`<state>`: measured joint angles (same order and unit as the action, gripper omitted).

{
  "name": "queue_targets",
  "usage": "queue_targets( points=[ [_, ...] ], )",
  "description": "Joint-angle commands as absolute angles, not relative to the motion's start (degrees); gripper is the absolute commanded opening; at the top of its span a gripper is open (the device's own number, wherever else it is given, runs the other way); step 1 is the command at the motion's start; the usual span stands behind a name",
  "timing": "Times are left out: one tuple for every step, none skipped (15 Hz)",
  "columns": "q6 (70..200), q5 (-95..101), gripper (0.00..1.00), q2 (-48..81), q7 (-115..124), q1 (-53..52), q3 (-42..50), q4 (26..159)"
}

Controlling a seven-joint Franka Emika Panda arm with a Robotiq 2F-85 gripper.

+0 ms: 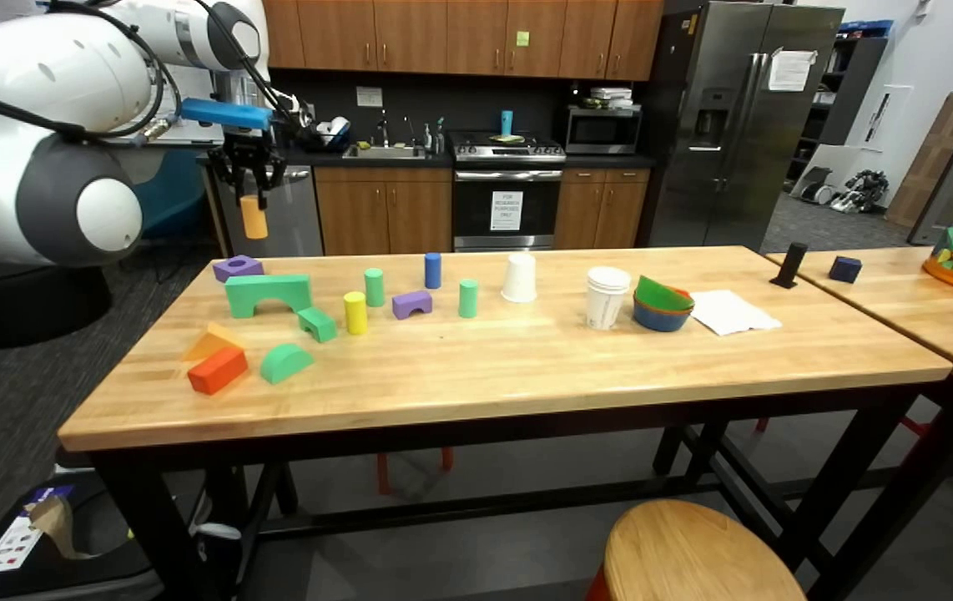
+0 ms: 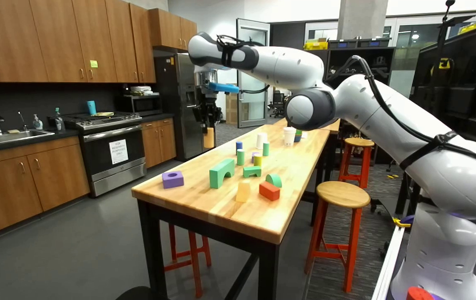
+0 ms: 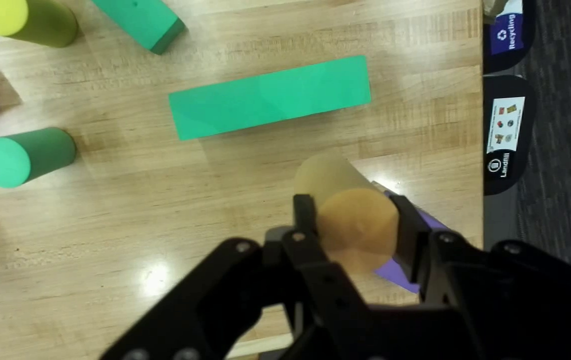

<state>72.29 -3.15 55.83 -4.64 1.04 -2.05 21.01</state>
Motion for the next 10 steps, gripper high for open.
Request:
queue_targets(
  points=[
    [72.82,-3.07,0.4,55.0,-4.6,1.06,-2.17,22.4],
    [72.82,-3.07,0.4,55.0,-4.6,1.06,-2.17,22.4],
    [72.96,-3.26,0.15,55.01,-4.1,1.03,-2.26,22.36],
    [72.87,-2.84,0.15,54.98,-4.03,0.63,-1.96,22.51],
    [72.36,-2.48,0.15,55.17,-4.1,0.35,-1.73,22.33],
    [71.7,-2.21,0.15,55.9,-3.98,0.06,-1.56,21.24],
    [71.09,-2.09,0.15,56.35,-4.11,-0.12,-1.54,20.64],
    [70.9,-1.93,0.15,56.45,-4.12,-0.3,-1.46,20.6],
    [70.48,-1.9,0.15,56.42,-4.19,-0.35,-1.51,20.61],
    [70.26,-1.68,0.15,56.45,-4.09,-0.45,-1.4,20.56]
  ],
)
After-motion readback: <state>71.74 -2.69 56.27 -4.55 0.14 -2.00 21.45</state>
